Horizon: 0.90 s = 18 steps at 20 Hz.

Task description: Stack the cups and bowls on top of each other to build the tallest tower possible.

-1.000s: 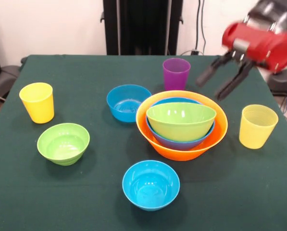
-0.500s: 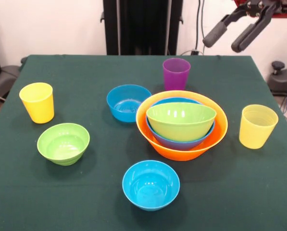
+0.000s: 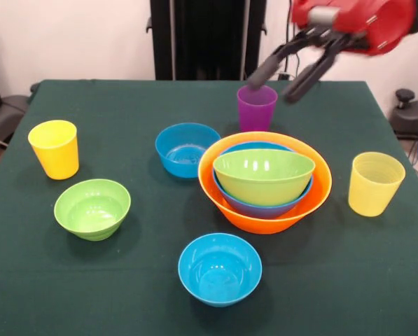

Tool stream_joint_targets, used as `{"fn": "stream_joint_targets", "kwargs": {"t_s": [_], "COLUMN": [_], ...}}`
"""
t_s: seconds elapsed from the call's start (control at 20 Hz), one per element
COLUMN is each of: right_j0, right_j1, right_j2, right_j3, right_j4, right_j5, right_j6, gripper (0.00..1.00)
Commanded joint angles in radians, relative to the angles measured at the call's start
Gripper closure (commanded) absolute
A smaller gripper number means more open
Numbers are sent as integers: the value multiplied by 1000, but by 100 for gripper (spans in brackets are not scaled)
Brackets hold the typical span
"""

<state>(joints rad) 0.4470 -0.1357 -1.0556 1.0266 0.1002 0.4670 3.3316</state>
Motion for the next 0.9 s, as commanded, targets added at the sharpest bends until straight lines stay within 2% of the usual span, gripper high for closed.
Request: {"fn": "stream_joint_targets", "kwargs": {"t_s": [0.05,0.25,0.4,0.9], "right_j0": [-75,-80,-70,-58], "right_j1": [89,87,68,77], "right_j2": [239,244,259,246], "right_j3": [5,-9,24,25], "right_j4": [-113,-144,-169,-236], "right_j5": [60,99,90,78], "right_j6": [-280,-285,-274,-215], "gripper": [0,0,0,0]}}
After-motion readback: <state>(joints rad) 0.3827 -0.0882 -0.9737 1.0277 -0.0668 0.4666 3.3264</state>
